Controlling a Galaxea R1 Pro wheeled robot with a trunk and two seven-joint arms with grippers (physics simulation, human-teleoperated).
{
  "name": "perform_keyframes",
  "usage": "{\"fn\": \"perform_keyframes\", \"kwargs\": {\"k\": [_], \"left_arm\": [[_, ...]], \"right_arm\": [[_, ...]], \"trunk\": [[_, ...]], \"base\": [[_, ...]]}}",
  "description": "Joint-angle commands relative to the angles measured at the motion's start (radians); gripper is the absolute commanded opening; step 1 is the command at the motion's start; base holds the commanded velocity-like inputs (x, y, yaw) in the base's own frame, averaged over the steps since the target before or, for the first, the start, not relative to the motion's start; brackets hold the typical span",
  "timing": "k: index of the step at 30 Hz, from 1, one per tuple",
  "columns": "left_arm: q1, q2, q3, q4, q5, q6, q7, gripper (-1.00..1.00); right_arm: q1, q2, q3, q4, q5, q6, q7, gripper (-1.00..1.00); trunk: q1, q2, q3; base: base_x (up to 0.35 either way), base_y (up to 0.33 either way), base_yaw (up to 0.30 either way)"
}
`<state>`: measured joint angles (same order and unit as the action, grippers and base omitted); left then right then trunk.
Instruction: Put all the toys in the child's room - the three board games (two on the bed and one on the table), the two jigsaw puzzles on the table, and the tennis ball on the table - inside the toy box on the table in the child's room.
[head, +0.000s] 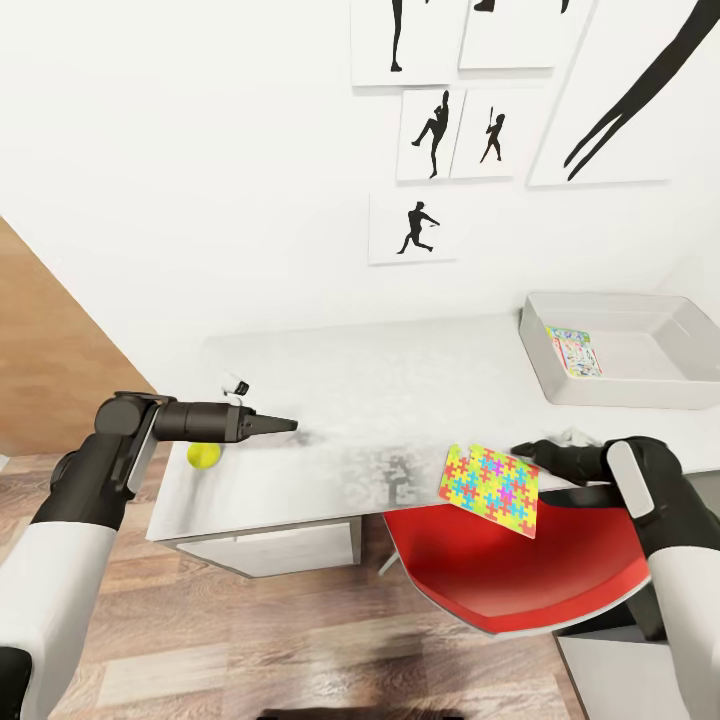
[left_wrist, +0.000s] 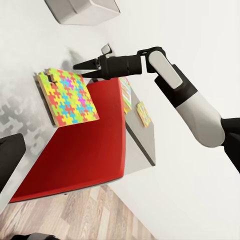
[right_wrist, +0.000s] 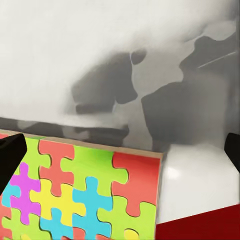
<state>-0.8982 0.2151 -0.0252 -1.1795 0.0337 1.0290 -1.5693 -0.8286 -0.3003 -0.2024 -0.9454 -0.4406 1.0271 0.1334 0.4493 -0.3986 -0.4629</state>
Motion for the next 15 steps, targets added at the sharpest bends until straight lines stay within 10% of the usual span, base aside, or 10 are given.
{"fn": "perform_keyframes", "kwargs": {"k": [1,15], "left_arm": [[-0.001,0.001,-0.002,0.000,0.003,0.011,-0.002,1.00],[-0.001,0.001,-0.002,0.000,0.002,0.011,-0.002,1.00]], "right_arm": [[0.000,-0.001,-0.002,0.034,0.049,0.003,0.008,1.00],[0.003,-0.004,-0.003,0.040,0.057,0.002,0.008,1.00]], "trunk": [[0.001,-0.001,-0.002],[0.001,-0.001,-0.002]], "base": [[0.000,0.000,0.000],[-0.007,0.000,0.000]]}}
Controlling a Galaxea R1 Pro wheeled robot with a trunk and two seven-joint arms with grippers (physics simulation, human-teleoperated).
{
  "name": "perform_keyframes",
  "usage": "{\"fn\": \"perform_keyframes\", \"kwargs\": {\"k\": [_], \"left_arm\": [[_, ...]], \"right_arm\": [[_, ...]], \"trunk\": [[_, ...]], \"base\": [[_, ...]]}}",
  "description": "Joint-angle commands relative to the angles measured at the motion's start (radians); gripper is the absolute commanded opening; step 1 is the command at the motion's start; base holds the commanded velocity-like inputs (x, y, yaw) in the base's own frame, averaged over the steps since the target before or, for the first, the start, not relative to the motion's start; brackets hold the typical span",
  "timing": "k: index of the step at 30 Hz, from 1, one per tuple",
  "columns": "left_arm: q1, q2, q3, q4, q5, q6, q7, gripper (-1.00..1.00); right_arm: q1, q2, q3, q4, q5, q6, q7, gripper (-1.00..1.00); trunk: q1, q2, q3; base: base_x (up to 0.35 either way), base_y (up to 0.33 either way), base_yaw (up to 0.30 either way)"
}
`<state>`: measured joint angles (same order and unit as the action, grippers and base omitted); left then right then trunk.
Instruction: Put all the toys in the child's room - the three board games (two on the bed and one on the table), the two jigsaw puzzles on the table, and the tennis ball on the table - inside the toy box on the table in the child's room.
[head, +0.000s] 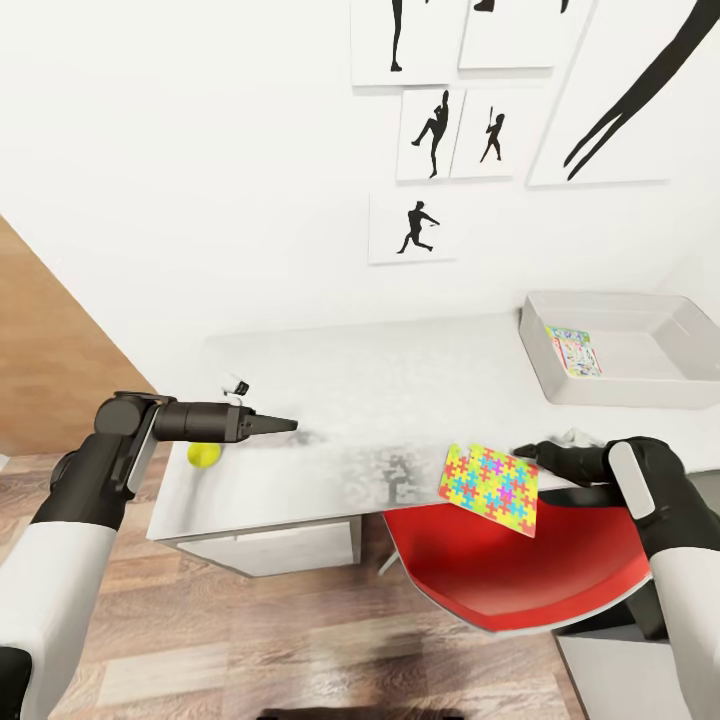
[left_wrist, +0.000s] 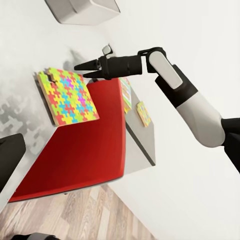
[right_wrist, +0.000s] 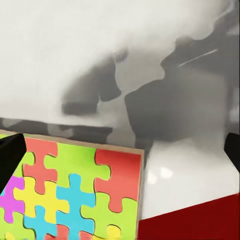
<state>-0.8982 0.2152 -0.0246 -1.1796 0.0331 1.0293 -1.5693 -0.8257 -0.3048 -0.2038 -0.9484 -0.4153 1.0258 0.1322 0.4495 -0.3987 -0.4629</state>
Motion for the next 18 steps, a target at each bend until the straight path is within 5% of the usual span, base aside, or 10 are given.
{"fn": "perform_keyframes", "kwargs": {"k": [1,18], "left_arm": [[-0.001,0.001,-0.002,0.000,0.003,0.011,-0.002,1.00],[-0.001,0.004,-0.001,0.000,0.000,0.011,-0.002,1.00]], "right_arm": [[0.000,0.000,-0.002,0.043,0.032,0.004,0.009,1.00],[0.020,-0.001,-0.004,0.043,0.035,0.010,0.010,1.00]], "trunk": [[0.001,-0.001,-0.002],[0.001,-0.001,-0.002]], "base": [[-0.061,0.000,0.000],[-0.092,0.000,0.000]]}}
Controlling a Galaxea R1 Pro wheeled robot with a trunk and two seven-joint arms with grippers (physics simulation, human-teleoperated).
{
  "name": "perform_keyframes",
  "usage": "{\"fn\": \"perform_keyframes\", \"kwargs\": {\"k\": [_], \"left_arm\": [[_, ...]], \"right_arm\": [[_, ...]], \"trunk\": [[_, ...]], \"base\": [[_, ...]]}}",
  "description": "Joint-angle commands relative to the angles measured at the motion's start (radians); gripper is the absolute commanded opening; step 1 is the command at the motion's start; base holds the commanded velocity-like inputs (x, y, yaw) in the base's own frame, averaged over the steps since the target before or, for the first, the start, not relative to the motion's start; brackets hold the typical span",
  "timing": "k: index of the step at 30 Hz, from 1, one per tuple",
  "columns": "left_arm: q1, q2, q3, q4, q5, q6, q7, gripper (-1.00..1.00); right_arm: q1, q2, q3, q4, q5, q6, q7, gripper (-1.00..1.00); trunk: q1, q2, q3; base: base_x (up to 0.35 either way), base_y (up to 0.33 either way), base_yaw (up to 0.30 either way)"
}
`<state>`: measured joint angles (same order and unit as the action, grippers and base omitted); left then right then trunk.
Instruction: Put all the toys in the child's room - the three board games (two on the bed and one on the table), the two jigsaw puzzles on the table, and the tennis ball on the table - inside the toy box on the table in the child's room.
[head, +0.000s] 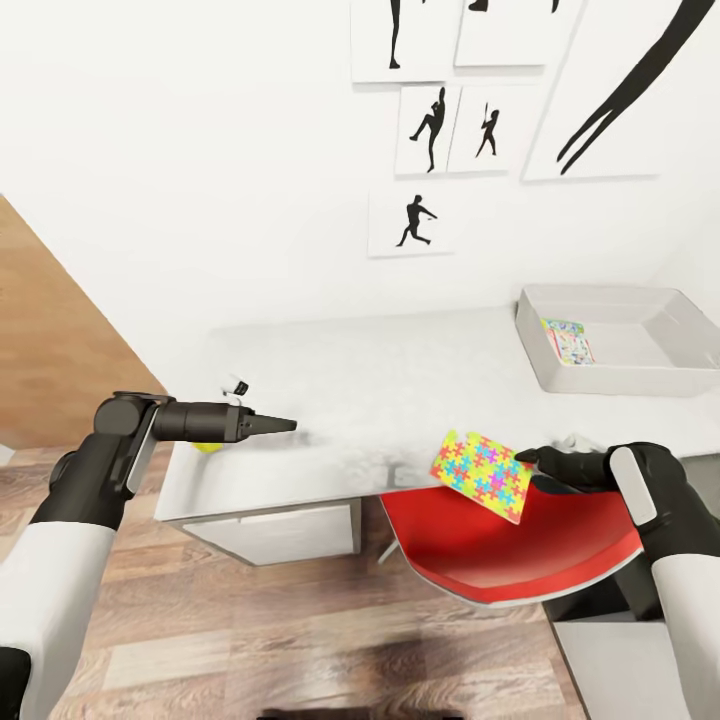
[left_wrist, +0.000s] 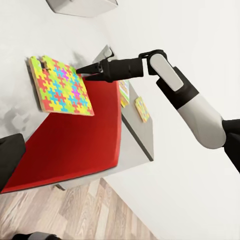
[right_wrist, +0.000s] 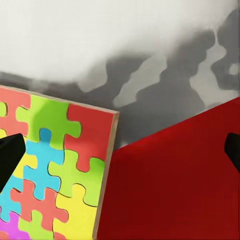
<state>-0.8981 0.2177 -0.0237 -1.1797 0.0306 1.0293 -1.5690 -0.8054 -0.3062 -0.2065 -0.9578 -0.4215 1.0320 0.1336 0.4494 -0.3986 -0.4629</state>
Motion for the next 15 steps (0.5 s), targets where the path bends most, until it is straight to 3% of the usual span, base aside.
{"fn": "perform_keyframes", "kwargs": {"k": [1,15], "left_arm": [[-0.001,0.001,-0.002,0.000,0.003,0.011,-0.002,1.00],[0.000,0.000,-0.003,0.000,0.004,0.011,-0.002,1.00]], "right_arm": [[0.000,0.000,-0.001,0.053,0.042,0.003,0.008,1.00],[0.001,0.002,0.003,0.054,0.043,0.003,0.008,1.00]], "trunk": [[0.001,-0.001,-0.002],[0.001,-0.001,-0.002]], "base": [[-0.034,0.000,0.000],[-0.004,0.000,0.000]]}}
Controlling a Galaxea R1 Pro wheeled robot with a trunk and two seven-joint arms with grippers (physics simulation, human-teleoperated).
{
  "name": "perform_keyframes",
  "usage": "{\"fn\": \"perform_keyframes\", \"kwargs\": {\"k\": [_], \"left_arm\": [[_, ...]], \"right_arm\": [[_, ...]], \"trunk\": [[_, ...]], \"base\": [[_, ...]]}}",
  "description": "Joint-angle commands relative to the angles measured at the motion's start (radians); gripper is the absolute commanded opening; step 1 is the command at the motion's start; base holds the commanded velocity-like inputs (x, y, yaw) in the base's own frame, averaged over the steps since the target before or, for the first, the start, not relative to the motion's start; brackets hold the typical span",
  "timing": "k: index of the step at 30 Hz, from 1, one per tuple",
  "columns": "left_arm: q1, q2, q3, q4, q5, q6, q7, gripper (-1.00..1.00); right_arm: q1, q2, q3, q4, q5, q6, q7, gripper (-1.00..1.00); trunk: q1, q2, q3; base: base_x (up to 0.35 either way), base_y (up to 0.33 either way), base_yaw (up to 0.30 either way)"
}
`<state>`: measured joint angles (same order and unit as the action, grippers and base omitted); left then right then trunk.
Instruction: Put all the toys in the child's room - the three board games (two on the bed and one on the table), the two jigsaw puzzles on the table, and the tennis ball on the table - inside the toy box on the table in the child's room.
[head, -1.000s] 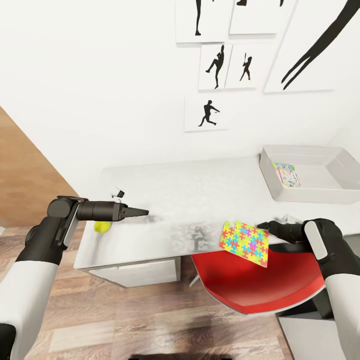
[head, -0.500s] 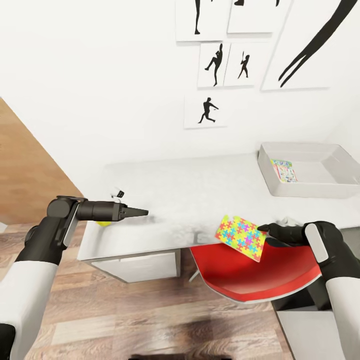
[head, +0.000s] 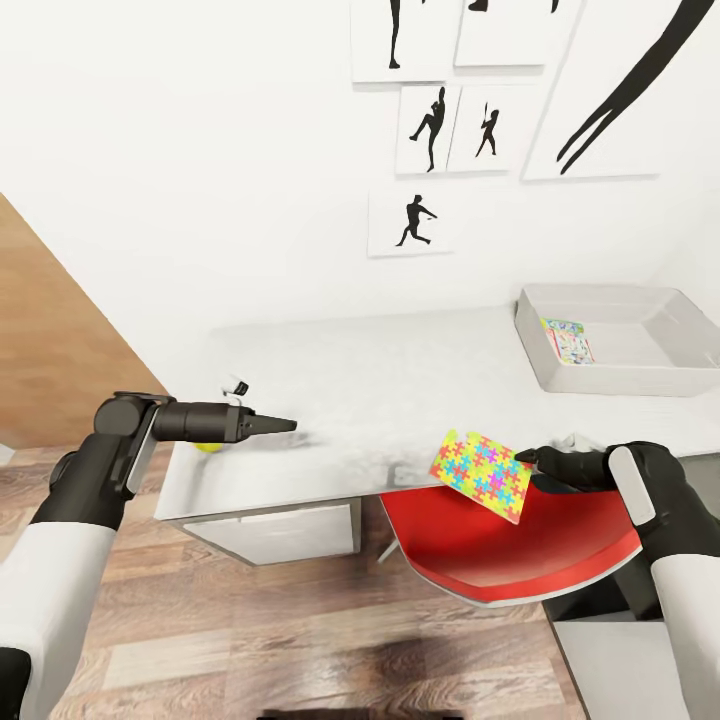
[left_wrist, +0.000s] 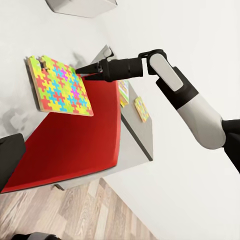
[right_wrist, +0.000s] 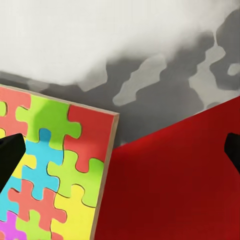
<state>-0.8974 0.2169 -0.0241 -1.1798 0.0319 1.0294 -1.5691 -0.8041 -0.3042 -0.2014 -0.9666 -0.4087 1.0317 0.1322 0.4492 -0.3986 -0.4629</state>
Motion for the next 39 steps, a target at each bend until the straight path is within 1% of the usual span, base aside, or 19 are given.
{"fn": "perform_keyframes", "kwargs": {"k": [1,20,32,39], "left_arm": [[-0.001,0.001,-0.002,0.000,0.003,0.011,-0.002,1.00],[-0.001,0.002,-0.002,0.000,0.008,0.013,-0.002,1.00],[0.000,0.002,-0.002,0.000,0.005,0.012,-0.002,1.00],[0.000,0.002,-0.002,0.000,0.005,0.013,-0.002,1.00]], "right_arm": [[0.000,0.000,-0.001,0.063,0.030,0.004,0.009,1.00],[0.000,0.003,0.002,0.063,0.028,0.004,0.010,1.00],[0.000,0.005,0.004,0.063,0.028,0.003,0.009,1.00],[-0.001,0.005,0.004,0.063,0.028,0.002,0.009,1.00]], "trunk": [[0.001,-0.001,-0.002],[0.001,-0.001,-0.002],[0.001,-0.001,-0.002],[0.001,-0.001,-0.002]], "base": [[-0.005,0.006,0.000],[-0.028,0.053,0.000],[0.104,0.186,0.000],[-0.041,0.172,0.000]]}}
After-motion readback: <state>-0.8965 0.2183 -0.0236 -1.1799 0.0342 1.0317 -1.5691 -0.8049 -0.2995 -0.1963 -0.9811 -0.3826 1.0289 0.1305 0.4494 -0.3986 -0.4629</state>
